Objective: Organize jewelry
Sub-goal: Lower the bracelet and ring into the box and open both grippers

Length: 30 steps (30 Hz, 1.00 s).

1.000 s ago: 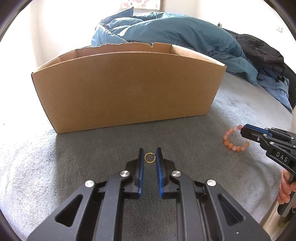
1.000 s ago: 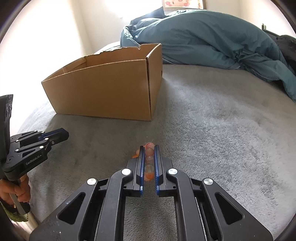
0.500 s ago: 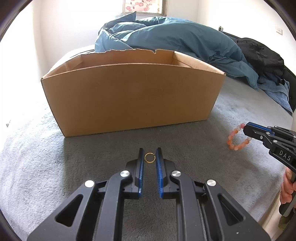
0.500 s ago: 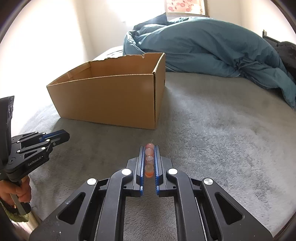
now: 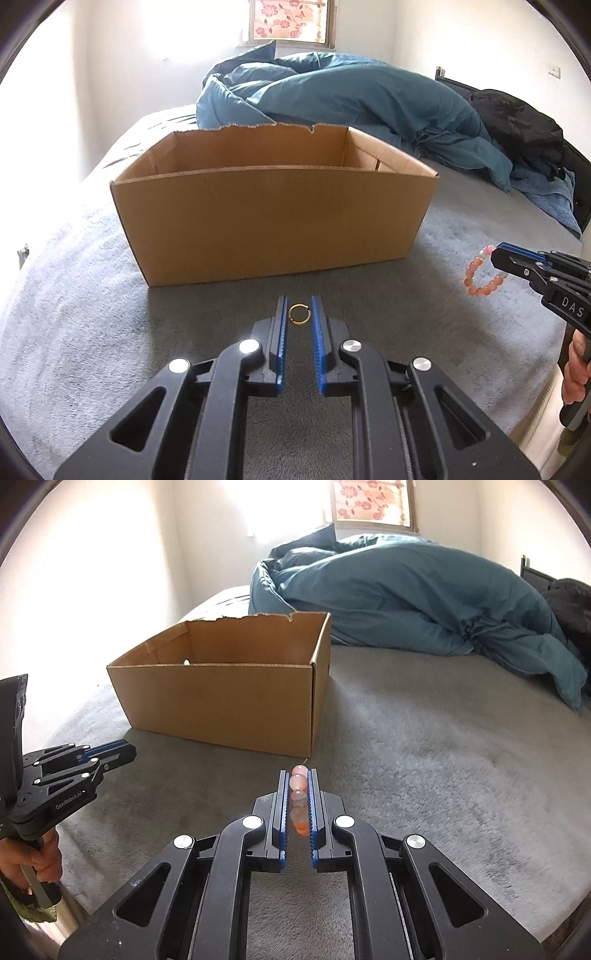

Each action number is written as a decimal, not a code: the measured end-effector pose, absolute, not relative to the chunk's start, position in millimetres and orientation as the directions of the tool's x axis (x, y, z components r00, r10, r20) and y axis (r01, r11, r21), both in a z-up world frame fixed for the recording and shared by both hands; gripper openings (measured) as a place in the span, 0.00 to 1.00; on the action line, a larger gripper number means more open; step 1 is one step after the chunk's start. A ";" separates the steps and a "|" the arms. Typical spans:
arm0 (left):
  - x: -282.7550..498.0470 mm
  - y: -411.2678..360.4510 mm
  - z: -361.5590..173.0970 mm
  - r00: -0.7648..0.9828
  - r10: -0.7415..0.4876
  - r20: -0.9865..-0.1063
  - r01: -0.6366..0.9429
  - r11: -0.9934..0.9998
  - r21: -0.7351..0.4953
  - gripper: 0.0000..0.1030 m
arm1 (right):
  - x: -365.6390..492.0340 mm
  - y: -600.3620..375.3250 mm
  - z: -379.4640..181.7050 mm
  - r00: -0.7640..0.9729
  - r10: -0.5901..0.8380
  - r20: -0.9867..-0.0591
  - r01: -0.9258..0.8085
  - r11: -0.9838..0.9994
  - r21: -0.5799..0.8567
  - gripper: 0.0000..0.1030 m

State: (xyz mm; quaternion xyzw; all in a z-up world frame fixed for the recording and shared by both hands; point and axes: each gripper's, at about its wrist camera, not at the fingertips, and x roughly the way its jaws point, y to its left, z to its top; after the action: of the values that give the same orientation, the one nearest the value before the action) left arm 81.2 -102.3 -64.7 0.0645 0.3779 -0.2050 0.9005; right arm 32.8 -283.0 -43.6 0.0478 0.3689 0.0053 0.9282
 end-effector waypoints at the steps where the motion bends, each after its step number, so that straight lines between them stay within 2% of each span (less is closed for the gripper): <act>1: 80.3 -101.0 -61.4 0.635 -0.323 -0.701 0.418 0.908 -0.040 0.12 | 32.6 -282.8 -41.3 0.730 0.044 -0.682 0.024 0.996 0.091 0.07; 12: 95.6 -86.6 1.7 0.702 -0.383 -0.600 0.438 0.897 -0.060 0.12 | 50.2 -274.9 22.1 0.803 0.064 -0.592 -0.031 0.997 0.066 0.07; 20: 155.2 -80.1 41.8 0.683 -0.469 -0.559 0.467 0.870 -0.160 0.12 | 106.4 -272.1 65.1 0.836 0.169 -0.522 -0.125 0.985 0.120 0.07; 24: 197.8 -85.0 38.4 0.624 -0.505 -0.595 0.481 0.850 -0.217 0.12 | 143.1 -269.4 61.5 0.810 0.220 -0.543 -0.162 0.975 0.152 0.07; 30: 251.8 -103.3 -2.1 0.527 -0.440 -0.727 0.455 0.869 -0.196 0.12 | 193.7 -256.0 24.6 0.723 0.242 -0.647 -0.194 0.970 0.147 0.07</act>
State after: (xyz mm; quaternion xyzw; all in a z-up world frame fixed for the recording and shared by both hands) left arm 251.8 -103.3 -2.1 0.0093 0.4136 -0.2561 0.8736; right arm 193.7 -256.0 24.6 0.0344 0.3530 0.1175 0.9276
